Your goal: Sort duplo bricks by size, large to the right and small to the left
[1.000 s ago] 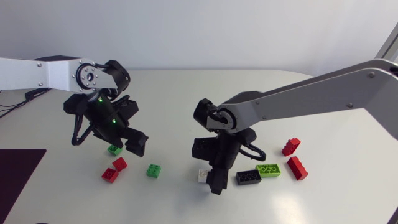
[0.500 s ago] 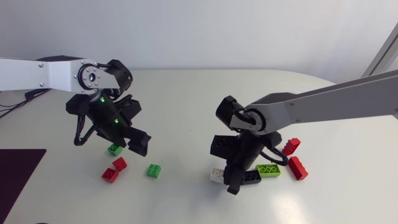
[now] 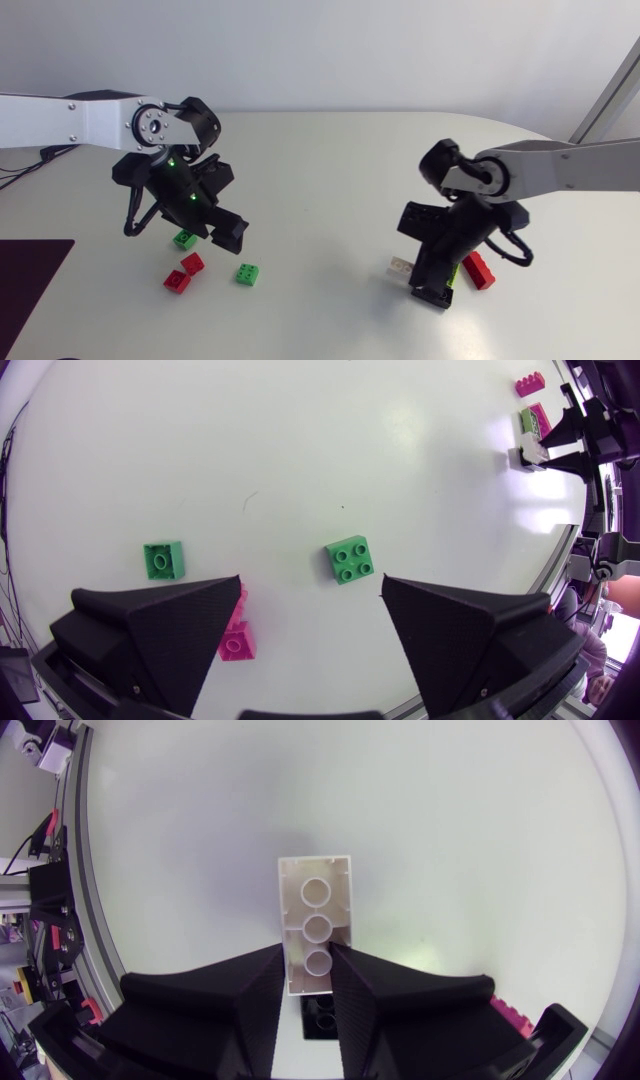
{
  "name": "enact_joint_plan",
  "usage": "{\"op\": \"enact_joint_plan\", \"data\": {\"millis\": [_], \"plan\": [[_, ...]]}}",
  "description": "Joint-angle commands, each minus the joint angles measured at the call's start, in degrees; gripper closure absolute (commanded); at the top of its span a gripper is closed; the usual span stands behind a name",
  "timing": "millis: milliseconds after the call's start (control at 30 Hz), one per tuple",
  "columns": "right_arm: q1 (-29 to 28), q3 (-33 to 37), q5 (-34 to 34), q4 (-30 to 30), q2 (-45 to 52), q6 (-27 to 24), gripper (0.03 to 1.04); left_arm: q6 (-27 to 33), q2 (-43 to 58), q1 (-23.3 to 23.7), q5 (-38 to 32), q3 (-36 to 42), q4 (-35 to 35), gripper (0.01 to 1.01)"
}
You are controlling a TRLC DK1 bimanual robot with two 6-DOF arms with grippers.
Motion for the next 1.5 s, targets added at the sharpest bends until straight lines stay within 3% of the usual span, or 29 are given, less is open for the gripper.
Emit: {"op": "enact_joint_plan", "data": {"millis": [0, 633, 733, 800, 833, 900, 933, 1067, 1300, 1467], "plan": [[-4.31, -2.08, 0.35, -2.27, -2.15, -4.2, 0.82, -1.1, -0.19, -0.84, 0.66, -0.07, 0.34, 0.051], [-25.32, -7.53, -0.09, -5.61, -4.08, -15.45, 0.81, -1.9, -0.19, -3.21, 0.66, 0.45, 0.34, 0.051], [-26.2, -8.58, -0.09, -4.73, -3.29, -15.19, 0.79, -2.16, -0.1, -3.65, 0.66, 0.54, 0.43, 0.051], [-26.11, -9.11, 0.08, -3.94, -3.29, -14.48, 0.72, -2.42, -0.1, -3.83, 0.66, 0.54, 0.52, 0.051], [-26.02, -9.2, 0.17, -3.32, -3.29, -13.43, 0.6, -2.42, -0.1, -3.83, 0.66, 0.45, 0.61, 0.051], [-26.02, -9.37, 0.17, -3.14, -3.38, -12.9, 0.22, -2.6, -0.1, -3.83, 0.75, 0.19, 0.69, 0.051], [-25.93, -9.55, 0.17, -2.53, -3.55, -12.2, 0.12, -2.6, -0.1, -3.74, 0.75, -0.07, 0.69, 0.051], [-25.49, -9.9, -0.45, -0.42, -5.05, -9.3, 0.07, -2.86, -0.45, -3.65, 0.75, -0.43, 0.87, 0.051], [-25.41, -6.56, -2.82, 0.28, -8.83, -4.99, 0.07, -3.21, -1.33, -3.48, 0.83, 0.01, 0.87, 0.051], [-24.26, -3.66, -3.96, 4.33, -11.99, 2.48, 0.07, -4.18, -2.21, -3.21, 0.83, 0.19, 1.66, 0.051]]}}
